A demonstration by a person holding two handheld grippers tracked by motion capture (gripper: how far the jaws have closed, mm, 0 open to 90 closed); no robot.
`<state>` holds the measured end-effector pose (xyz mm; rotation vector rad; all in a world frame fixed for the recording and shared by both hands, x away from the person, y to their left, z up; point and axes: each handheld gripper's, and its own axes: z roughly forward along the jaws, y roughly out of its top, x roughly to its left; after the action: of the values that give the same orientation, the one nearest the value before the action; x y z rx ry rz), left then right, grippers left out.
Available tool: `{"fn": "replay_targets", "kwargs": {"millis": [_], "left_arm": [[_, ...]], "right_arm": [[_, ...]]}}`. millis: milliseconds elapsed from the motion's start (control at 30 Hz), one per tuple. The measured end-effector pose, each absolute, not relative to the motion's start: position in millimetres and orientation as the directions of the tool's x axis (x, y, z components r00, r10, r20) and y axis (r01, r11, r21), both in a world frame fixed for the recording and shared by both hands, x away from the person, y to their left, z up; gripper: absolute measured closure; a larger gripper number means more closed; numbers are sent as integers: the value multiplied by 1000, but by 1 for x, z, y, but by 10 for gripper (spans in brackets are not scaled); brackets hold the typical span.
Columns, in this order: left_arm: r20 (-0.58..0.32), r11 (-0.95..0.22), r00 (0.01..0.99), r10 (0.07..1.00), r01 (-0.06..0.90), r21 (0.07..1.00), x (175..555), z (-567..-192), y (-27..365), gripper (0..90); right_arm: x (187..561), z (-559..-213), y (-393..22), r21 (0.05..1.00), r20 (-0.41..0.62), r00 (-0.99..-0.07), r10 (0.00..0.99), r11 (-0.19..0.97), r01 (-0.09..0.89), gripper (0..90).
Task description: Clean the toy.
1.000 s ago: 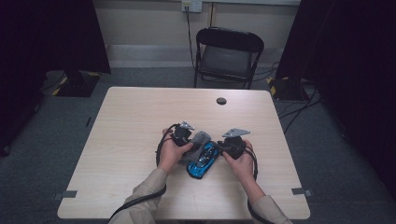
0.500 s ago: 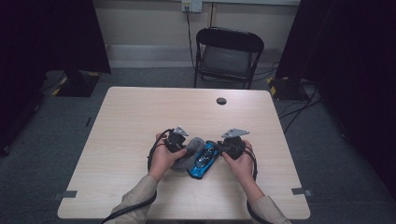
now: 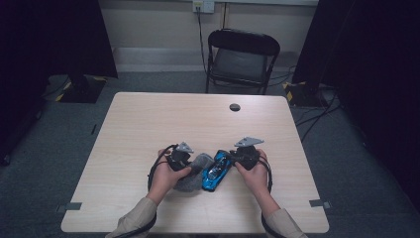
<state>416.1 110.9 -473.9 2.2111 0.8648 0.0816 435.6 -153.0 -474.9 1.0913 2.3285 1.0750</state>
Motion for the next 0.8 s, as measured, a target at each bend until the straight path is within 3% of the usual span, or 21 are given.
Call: {"fn": "replay_targets", "kwargs": {"millis": [800], "left_arm": [[-218, -491, 774, 595, 565, 663, 395, -471, 127, 696]], "right_arm": [[435, -474, -152, 757, -4, -642, 766, 422, 499, 767]]}}
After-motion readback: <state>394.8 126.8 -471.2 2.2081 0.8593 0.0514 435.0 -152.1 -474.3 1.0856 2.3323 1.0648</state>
